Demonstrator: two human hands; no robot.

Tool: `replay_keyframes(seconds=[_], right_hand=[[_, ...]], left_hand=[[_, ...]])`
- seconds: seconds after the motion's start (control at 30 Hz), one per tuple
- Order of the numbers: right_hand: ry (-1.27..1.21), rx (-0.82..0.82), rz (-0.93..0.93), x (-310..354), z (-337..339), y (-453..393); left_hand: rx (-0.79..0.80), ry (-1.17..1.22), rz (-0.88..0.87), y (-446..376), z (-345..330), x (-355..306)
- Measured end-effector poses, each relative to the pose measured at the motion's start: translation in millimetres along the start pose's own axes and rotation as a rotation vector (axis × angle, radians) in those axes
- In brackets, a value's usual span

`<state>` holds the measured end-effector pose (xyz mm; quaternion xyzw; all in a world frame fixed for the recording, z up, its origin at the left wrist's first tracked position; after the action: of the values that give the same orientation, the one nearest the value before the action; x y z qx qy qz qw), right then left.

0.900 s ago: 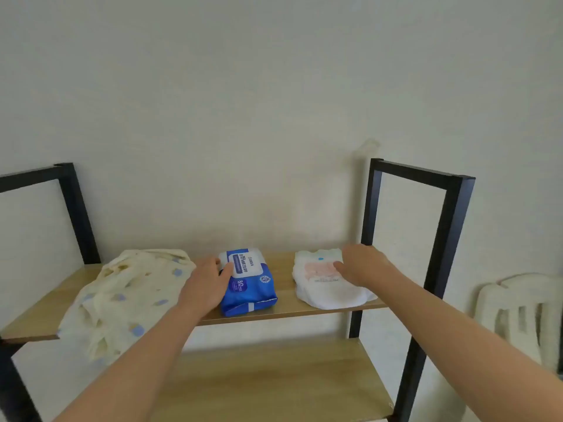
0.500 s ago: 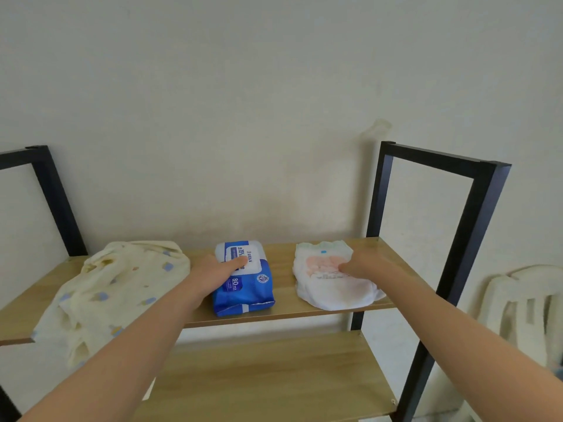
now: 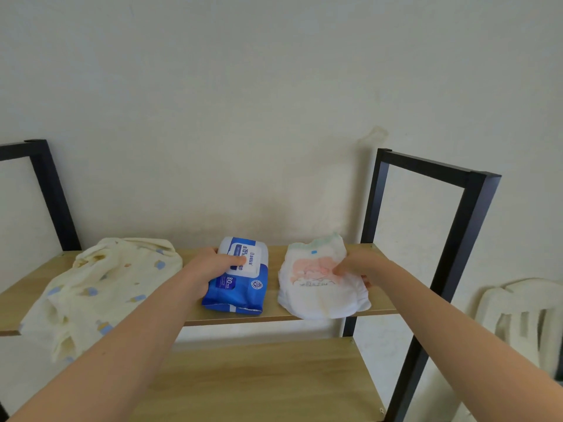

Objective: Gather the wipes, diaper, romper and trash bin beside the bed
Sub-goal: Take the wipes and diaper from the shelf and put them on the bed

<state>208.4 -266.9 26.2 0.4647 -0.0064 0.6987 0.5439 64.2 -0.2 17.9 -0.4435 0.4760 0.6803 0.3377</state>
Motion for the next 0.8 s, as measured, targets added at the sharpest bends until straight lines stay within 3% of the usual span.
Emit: replay_keyframes(seconds=[0.2, 0.33, 0.47, 0.53, 0.8], right_hand=[[-0.200, 0.037, 0.127, 1, 3, 6], [-0.327, 0.077, 0.203, -4, -1, 14], [0.016, -0.119, 0.310, -1, -8, 34], [0.016, -0.188, 0.399, -3, -10, 43], [-0.376, -0.240, 0.643, -35, -24, 74]], left_hand=[[-0.060, -0.072, -0.020, 8, -8, -13], [-0.009, 0.025, 0.002, 14, -11, -7], [0.015, 0.100, 0.018, 22, -13, 3], [0.007, 0.097, -0.033, 29, -14, 5], [-0.170, 0.065, -0.357, 83, -30, 19]])
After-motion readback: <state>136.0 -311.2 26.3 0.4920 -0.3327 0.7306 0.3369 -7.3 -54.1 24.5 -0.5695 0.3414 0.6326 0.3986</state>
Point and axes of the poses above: each hand's wrist, its own y-axis away from the middle knuckle, its own z-axis out of the back of the hand, x = y × z, the point moved 3 cm from there along -y, towards the middle knuckle, and after that the axes turned 15 degrees about x, right-handed, at the moved point
